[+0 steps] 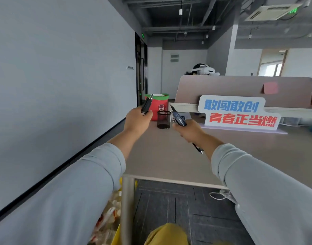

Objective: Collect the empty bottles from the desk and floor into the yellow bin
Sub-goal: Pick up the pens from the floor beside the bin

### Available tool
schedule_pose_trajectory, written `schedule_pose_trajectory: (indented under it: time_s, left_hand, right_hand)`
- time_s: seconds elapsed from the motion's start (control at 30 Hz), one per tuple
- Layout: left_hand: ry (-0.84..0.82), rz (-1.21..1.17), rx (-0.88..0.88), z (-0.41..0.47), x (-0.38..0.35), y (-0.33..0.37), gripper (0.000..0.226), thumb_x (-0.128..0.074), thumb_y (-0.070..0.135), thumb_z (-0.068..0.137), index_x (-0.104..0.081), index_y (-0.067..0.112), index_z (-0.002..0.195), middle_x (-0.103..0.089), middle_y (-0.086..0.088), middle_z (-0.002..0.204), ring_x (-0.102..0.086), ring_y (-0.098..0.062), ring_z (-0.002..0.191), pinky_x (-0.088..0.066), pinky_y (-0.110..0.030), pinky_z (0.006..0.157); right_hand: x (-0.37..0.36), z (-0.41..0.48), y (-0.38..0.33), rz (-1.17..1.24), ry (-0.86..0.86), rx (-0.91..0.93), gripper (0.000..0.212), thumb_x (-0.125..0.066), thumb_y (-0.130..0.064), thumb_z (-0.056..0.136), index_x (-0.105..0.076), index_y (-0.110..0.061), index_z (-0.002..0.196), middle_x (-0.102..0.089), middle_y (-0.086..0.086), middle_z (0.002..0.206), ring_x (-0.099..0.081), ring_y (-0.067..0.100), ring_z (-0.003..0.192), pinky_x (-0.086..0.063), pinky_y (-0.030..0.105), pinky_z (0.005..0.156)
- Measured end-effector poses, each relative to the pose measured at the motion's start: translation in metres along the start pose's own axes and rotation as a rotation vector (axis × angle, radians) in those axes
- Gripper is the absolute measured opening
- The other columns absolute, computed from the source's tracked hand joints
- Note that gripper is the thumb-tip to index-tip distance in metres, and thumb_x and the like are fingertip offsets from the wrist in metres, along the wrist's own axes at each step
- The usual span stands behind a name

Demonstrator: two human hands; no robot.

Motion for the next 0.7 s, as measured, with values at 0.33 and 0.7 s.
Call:
schedule_pose_trajectory:
  time_s: [0.33,0.7]
  left_hand:
    - [0.019,-0.003,0.125,0.119,-0.111,-0.048,0.042,-0.048,0.017,0.092,-0.028,0.014,0.055,-0.032,0.0,0.05,-0.029,-0.013,0.046,-0.026,-0.017,0.035]
    - [0.073,-0.204,0.239,0.205,-0.175,-0.093,0.036,-0.051,0.019,0.087,-0.031,0.017,0.058,-0.034,-0.004,0.054,-0.035,-0.022,0.058,-0.03,-0.034,0.059]
  right_hand:
    - [-0.009,0.142,0.085,0.258,0.015,-0.126,0.032,-0.058,-0.028,0.088,-0.04,-0.016,0.064,-0.038,0.004,0.055,-0.032,0.016,0.046,-0.031,0.025,0.047]
    - [-0.023,0.271,0.075,0.5,-0.037,-0.061,0.039,-0.053,-0.029,0.092,-0.041,-0.017,0.056,-0.039,-0.005,0.041,-0.035,0.012,0.04,-0.036,0.025,0.047]
Point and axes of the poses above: each hand's wrist, its own z-axis towards the middle knuckle, its own x-axis out of the back of the hand, y = z × x, the point moved 7 cm from there along z, towards the middle knuckle
